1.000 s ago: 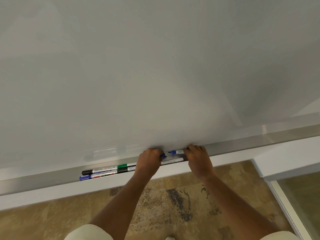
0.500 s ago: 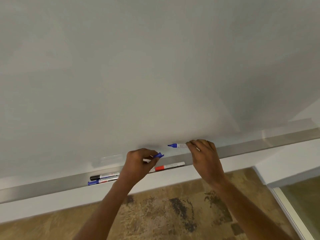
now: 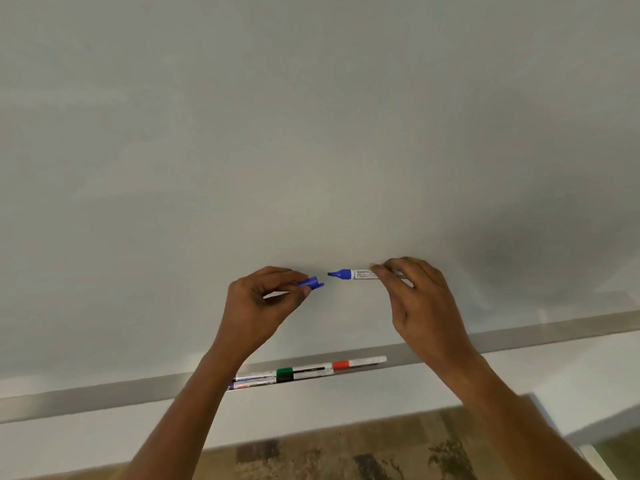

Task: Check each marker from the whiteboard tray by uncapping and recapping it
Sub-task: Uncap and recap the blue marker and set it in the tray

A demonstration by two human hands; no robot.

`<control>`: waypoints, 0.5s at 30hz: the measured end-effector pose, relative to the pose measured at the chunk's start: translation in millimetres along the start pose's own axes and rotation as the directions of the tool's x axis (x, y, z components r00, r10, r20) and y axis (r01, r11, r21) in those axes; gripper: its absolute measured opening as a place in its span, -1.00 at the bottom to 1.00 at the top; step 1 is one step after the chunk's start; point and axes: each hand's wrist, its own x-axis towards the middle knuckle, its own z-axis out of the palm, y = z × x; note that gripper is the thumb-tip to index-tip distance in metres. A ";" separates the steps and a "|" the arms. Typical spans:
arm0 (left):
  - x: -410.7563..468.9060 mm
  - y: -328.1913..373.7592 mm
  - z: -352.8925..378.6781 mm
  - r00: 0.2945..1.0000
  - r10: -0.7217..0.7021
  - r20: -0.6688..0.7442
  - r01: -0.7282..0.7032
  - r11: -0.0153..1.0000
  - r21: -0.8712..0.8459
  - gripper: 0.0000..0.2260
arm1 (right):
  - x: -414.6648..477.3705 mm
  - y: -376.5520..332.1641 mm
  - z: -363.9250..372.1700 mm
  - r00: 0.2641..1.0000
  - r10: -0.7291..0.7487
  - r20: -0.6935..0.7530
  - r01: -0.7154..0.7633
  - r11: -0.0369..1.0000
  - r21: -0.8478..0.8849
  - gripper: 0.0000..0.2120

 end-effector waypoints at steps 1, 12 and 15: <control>-2.4 3.0 -4.8 1.000 -0.009 -0.003 0.008 1.000 -0.022 -0.85 | -0.3 -4.9 -4.1 1.000 0.005 0.003 -0.005 1.000 0.008 -0.58; -21.4 21.3 -37.5 0.999 -0.020 0.050 0.026 0.992 -0.127 -0.84 | -3.6 -40.8 -24.9 0.998 -0.063 0.031 0.061 0.996 0.067 -0.53; -27.1 19.9 -38.5 0.996 -0.056 0.069 0.065 0.988 -0.137 -0.85 | -6.9 -45.5 -23.4 0.993 -0.092 0.070 0.088 0.994 0.058 -0.52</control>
